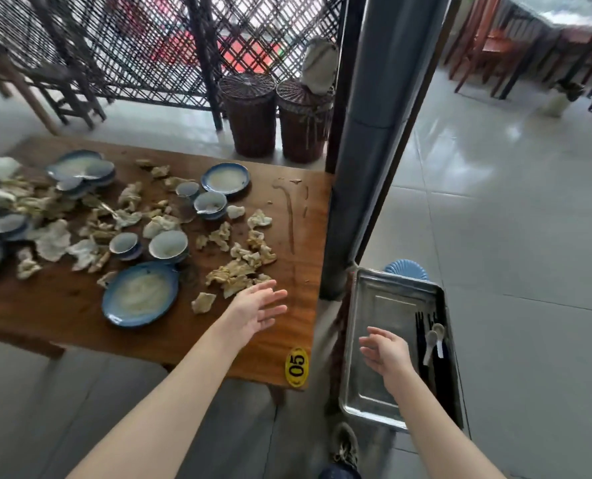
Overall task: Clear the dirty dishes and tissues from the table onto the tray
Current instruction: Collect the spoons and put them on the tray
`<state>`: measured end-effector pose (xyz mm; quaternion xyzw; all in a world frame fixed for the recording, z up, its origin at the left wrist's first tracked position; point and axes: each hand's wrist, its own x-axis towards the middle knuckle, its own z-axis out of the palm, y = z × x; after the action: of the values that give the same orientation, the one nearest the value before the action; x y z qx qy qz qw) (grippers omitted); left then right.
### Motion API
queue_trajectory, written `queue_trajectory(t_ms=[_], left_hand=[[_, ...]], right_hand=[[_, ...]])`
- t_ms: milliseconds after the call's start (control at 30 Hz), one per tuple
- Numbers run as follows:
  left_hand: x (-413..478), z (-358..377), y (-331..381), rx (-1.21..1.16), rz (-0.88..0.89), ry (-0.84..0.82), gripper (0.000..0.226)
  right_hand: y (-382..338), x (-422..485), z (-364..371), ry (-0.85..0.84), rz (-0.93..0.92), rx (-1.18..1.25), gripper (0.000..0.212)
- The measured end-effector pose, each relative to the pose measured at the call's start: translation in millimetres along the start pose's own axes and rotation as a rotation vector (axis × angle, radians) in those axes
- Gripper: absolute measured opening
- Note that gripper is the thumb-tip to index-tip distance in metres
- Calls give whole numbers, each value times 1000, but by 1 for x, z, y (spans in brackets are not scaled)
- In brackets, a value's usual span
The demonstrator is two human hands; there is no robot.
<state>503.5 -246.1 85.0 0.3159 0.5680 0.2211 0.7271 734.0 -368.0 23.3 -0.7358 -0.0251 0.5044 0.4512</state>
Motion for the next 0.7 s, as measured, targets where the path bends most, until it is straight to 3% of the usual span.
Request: queue_trajectory(t_ms=[400,700], left_hand=[[-19,-160,28,-252,63,208,24],[29,-248,73,-308,68,321,23]], right_hand=[[-41,-24,174,-156,-116,-202,21],[-83,13,323,-299,-148,-273,20]])
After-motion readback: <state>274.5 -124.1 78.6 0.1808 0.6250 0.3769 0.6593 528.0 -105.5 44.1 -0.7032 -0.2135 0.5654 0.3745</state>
